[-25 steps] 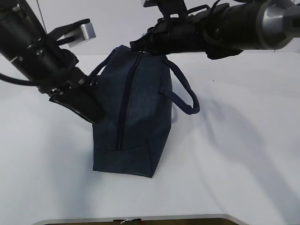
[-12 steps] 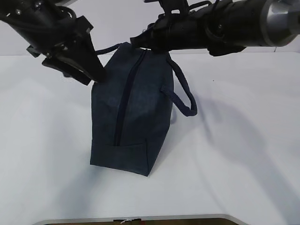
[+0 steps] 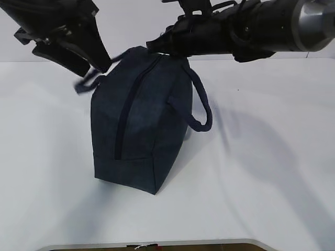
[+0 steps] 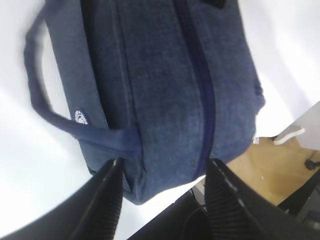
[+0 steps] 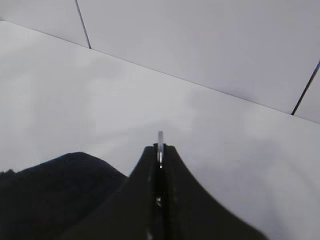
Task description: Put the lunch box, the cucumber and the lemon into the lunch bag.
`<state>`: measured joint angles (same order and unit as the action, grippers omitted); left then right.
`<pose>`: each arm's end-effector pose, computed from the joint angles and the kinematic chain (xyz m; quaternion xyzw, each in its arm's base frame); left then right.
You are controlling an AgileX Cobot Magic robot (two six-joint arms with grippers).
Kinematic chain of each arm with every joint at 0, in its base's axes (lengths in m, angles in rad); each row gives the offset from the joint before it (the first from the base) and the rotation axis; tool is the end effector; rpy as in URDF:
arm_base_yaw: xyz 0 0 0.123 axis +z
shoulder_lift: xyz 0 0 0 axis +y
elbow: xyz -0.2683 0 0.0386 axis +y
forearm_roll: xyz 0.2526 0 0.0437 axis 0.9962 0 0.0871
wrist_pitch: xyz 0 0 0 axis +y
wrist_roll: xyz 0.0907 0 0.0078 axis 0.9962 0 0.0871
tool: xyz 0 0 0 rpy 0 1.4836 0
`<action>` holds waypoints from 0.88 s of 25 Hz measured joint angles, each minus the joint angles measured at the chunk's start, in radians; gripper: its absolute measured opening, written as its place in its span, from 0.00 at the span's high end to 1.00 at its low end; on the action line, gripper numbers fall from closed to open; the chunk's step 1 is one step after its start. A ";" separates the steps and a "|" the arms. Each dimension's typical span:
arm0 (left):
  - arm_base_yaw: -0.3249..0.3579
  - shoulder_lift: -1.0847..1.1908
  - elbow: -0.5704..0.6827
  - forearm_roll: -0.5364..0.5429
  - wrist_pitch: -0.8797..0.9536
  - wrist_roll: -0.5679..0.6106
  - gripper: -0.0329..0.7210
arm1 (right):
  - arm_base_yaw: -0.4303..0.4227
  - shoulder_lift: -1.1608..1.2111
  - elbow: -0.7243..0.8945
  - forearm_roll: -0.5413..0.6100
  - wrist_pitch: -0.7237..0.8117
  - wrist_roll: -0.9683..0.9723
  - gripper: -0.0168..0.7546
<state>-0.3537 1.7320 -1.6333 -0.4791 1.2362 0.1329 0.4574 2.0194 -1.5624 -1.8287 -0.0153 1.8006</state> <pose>0.3294 -0.1639 0.3235 0.1913 0.9404 -0.2495 0.1295 0.4318 0.2139 0.2426 -0.2026 0.8009 0.1260 0.5492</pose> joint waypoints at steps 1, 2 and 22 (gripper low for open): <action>0.000 -0.009 0.000 0.005 0.000 -0.002 0.45 | 0.000 0.000 0.000 0.000 0.000 0.000 0.97; 0.000 -0.020 -0.001 0.007 0.000 -0.007 0.45 | 0.000 0.000 0.000 0.000 0.000 0.000 0.97; 0.000 0.093 -0.129 0.007 0.000 0.088 0.47 | 0.000 0.000 0.000 0.000 -0.002 0.000 0.97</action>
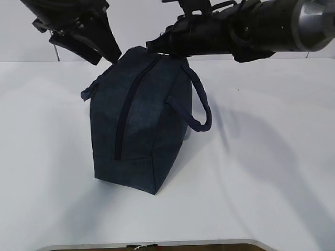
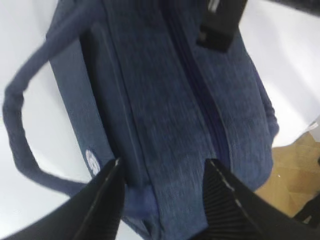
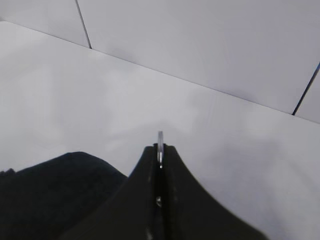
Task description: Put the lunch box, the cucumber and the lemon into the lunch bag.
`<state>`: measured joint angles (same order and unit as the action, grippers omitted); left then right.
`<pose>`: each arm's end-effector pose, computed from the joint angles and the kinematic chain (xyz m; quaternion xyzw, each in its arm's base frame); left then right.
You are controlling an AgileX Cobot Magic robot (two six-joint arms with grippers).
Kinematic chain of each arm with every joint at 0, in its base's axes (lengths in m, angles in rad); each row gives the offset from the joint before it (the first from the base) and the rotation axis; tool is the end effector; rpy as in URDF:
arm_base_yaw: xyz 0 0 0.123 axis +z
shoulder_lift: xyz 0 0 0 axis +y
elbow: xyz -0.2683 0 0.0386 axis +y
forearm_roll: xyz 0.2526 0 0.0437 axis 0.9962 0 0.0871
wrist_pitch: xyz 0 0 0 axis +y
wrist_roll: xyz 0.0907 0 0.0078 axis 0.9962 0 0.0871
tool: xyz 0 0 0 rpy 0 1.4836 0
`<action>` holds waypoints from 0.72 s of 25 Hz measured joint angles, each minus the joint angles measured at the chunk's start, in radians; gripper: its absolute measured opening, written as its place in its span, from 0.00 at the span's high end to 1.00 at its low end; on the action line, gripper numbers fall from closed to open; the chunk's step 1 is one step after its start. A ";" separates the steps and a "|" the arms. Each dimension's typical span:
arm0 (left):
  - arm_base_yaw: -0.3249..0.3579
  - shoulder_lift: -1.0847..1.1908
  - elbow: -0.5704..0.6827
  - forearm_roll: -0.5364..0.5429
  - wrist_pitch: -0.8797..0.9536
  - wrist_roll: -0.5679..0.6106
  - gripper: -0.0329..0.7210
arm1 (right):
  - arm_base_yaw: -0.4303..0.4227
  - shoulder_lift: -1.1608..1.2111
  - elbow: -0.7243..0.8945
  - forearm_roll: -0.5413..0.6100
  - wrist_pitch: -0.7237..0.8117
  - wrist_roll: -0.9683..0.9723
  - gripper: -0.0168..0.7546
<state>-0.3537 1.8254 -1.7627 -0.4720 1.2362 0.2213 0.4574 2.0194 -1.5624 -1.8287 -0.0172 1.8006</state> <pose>0.3536 -0.1723 0.3248 0.2366 0.9276 -0.2420 0.1580 0.4317 0.2140 0.2425 -0.2032 0.8009 0.1267 0.5488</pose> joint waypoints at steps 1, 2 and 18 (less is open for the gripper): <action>0.000 0.012 -0.021 0.000 0.000 0.002 0.47 | 0.000 0.000 0.000 0.000 0.000 0.000 0.97; 0.000 0.026 -0.043 0.000 0.000 0.005 0.47 | 0.000 0.000 0.000 0.000 0.000 0.000 0.97; 0.000 0.166 -0.129 -0.068 0.000 0.066 0.47 | 0.000 0.000 0.000 0.000 0.000 0.002 0.97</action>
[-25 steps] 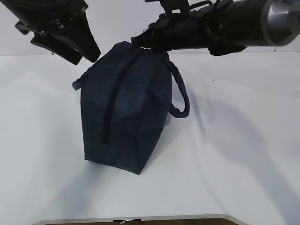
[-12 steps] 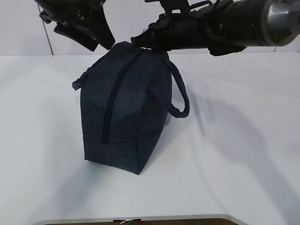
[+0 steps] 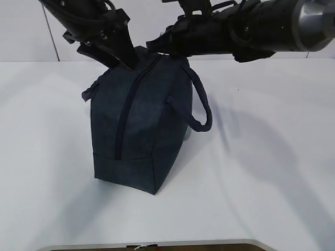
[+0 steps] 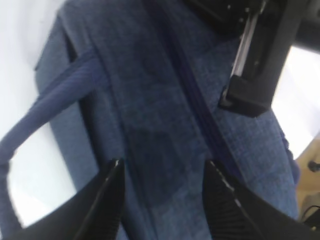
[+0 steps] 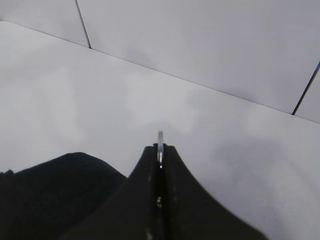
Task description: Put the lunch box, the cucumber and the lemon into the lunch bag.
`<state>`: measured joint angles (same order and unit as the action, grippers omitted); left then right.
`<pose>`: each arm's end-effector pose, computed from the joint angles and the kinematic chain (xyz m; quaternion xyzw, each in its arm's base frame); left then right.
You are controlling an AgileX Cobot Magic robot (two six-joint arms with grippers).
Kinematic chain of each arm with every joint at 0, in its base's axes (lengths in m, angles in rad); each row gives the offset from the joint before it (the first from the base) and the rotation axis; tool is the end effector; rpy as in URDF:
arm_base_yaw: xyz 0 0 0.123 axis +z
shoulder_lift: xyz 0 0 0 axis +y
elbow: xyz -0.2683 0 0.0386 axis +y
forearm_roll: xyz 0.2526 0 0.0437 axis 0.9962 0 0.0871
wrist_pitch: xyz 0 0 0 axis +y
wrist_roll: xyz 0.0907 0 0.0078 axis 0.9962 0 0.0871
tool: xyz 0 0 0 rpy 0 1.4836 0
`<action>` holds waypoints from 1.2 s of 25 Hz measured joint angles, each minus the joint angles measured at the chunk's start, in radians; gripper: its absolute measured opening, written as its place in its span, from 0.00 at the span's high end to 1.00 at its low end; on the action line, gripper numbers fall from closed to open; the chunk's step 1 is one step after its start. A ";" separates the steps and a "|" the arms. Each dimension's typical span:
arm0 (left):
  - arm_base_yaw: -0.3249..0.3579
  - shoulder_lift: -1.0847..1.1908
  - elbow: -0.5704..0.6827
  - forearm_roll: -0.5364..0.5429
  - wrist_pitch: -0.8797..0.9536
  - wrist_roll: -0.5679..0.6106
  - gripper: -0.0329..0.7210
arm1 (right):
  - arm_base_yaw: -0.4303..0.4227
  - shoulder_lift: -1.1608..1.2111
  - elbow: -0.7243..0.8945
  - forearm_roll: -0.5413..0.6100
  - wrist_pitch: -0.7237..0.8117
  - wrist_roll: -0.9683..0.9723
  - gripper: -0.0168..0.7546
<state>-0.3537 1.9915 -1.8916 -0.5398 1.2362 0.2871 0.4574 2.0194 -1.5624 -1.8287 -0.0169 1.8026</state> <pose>0.3874 -0.1902 0.2963 0.2559 0.9174 -0.2676 0.1456 0.4317 0.2140 0.2425 -0.2023 0.8011 0.1271 0.5488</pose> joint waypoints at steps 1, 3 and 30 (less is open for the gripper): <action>0.000 0.006 0.000 -0.005 0.000 0.004 0.47 | 0.000 0.000 0.000 0.000 0.000 0.000 0.97; 0.000 0.019 0.000 -0.009 -0.009 0.009 0.47 | 0.000 0.000 0.000 0.000 0.000 0.000 0.97; 0.018 0.076 -0.002 -0.062 -0.031 0.068 0.97 | 0.000 0.000 0.000 0.000 0.023 0.000 0.97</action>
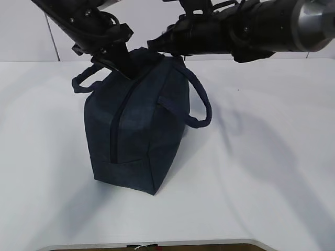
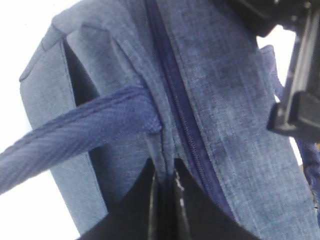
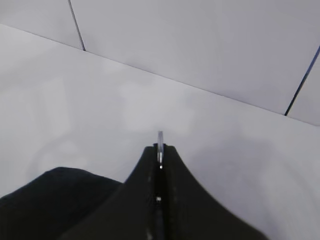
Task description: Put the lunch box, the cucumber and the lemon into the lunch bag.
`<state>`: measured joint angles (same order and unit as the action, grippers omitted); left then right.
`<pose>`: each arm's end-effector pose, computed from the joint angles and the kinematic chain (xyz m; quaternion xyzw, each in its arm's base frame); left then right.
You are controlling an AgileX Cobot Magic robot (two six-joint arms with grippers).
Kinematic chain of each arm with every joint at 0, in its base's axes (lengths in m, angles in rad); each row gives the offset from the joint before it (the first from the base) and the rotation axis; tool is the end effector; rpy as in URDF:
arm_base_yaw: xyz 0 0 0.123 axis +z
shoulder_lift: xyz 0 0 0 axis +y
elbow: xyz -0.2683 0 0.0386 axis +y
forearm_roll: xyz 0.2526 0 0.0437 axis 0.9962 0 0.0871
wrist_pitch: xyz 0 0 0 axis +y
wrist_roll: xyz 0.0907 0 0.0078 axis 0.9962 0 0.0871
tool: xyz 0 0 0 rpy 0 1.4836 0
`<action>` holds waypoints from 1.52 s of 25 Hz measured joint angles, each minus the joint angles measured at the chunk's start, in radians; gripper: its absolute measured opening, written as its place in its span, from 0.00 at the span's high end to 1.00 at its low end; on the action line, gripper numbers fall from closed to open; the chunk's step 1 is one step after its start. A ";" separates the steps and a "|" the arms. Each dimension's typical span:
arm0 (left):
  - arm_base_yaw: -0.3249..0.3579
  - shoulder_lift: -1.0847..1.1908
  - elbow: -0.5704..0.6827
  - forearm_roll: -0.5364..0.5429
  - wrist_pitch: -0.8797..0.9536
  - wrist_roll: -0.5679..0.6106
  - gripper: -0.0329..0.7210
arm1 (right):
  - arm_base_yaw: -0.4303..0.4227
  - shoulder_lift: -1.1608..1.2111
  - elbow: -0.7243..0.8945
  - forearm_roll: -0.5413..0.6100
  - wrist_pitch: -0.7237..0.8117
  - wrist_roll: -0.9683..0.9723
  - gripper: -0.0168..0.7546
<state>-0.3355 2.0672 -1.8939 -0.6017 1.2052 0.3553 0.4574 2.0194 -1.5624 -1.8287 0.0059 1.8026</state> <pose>0.4037 -0.1918 0.2674 0.2578 0.9124 -0.2875 0.1359 0.4328 0.2123 0.2430 -0.1959 0.8010 0.1187 0.5531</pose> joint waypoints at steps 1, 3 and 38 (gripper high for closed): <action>0.000 0.000 0.000 0.002 0.000 0.002 0.97 | 0.000 0.000 0.000 0.000 0.012 0.002 0.97; 0.000 0.000 0.000 0.003 0.000 0.006 0.97 | 0.000 0.000 0.000 0.000 0.029 0.002 0.97; -0.048 0.000 0.000 0.059 0.003 0.013 0.97 | -0.039 0.061 -0.005 0.003 -0.046 0.228 0.97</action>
<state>-0.3840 2.0675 -1.8939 -0.5430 1.2079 0.3687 0.4187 2.0807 -1.5671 -1.8253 -0.0402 2.0306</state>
